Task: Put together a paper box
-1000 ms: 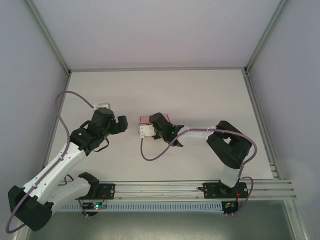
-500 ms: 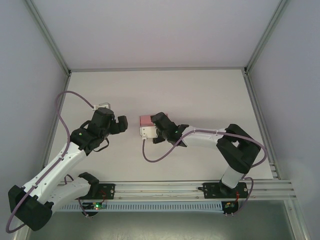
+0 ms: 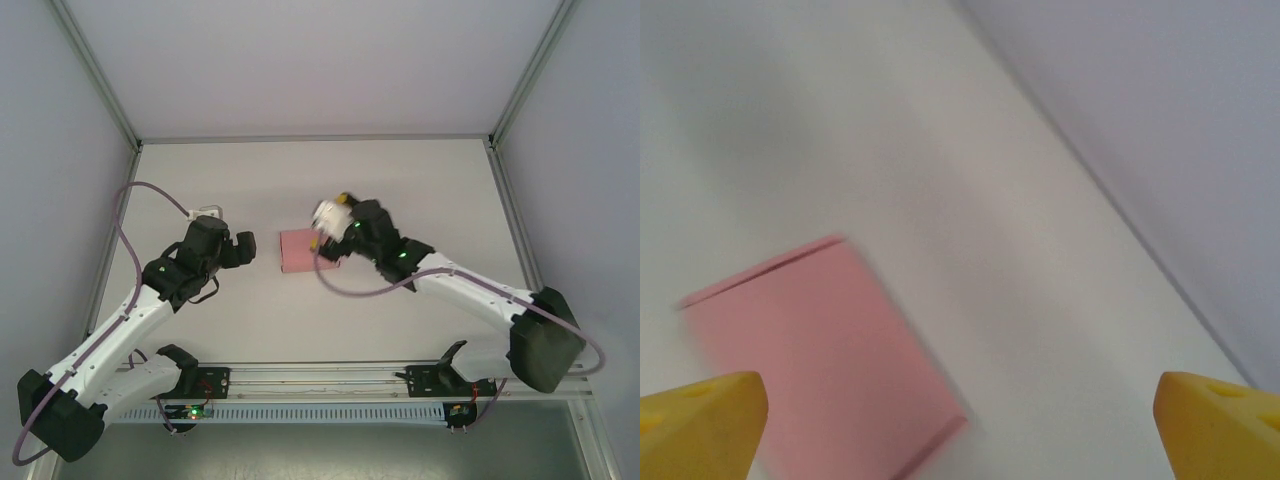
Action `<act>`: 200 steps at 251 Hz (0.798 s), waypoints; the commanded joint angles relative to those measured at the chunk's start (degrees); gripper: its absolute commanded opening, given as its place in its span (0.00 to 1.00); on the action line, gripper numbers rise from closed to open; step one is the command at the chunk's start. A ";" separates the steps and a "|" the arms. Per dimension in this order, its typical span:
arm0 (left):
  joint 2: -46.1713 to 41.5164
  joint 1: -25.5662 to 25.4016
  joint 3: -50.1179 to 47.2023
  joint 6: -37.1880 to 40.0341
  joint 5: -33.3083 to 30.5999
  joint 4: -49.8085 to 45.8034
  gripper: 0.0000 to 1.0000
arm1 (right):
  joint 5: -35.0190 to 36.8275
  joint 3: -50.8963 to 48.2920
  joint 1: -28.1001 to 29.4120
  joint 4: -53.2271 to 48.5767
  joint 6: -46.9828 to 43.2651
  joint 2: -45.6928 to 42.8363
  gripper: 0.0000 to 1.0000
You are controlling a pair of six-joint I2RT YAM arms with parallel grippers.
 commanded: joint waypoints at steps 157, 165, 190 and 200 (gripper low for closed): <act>9.56 19.08 -18.92 20.19 -3.85 47.21 1.00 | 7.82 -19.98 -28.58 15.24 22.82 -6.79 0.98; 10.16 20.05 -20.13 20.78 -2.06 50.30 1.00 | 7.99 -21.04 -28.68 17.81 22.48 -6.84 0.98; 13.19 22.01 -22.78 21.09 -0.79 56.11 1.00 | 8.84 -25.03 -29.10 25.74 20.74 -6.16 0.98; 14.50 22.39 -23.02 21.40 0.75 56.70 1.00 | 9.62 -26.60 -29.15 28.82 19.18 -5.64 0.98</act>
